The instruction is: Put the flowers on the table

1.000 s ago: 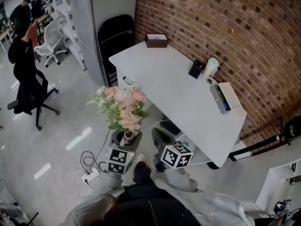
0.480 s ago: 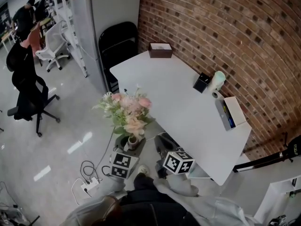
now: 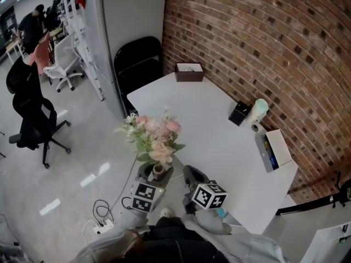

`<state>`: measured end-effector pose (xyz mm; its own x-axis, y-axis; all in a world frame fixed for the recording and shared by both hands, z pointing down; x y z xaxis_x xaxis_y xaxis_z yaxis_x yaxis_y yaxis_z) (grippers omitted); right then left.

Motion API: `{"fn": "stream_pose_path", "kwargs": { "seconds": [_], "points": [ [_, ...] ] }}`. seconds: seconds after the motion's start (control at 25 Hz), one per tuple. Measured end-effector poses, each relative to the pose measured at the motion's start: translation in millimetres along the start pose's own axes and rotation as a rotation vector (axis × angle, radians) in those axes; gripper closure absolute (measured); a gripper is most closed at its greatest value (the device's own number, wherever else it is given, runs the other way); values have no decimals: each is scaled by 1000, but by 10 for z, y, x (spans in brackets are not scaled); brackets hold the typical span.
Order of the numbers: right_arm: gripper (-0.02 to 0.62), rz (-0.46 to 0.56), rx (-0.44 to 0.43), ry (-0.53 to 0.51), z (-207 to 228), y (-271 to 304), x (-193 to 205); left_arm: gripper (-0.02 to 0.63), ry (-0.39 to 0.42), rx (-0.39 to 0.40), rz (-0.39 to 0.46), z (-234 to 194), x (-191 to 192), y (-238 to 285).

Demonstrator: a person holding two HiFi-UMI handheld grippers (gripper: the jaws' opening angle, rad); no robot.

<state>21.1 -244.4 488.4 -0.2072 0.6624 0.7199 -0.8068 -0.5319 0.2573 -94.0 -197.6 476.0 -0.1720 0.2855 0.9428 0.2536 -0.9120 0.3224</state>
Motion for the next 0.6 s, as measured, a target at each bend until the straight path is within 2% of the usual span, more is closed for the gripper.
{"fn": "stream_pose_path", "kwargs": {
  "seconds": [0.28,0.6],
  "points": [
    [595,-3,-16,-10,115,214,-173,371,-9,2,15,-85,-84,271],
    [595,9,4,7,202,317,-265,373,-19,23,-3,-164,-117,451]
  ]
}}
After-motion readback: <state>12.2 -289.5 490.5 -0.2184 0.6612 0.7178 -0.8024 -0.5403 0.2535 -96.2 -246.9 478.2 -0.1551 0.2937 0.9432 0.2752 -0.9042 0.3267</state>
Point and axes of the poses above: the fingertips, and each gripper's own axes: y forward along the fingers, z to its right, x out of its underside, the point moved 4 cm from there along -y, backward along the fingers, and after that the axes turned 8 degrees about y, right-handed, at the moved point
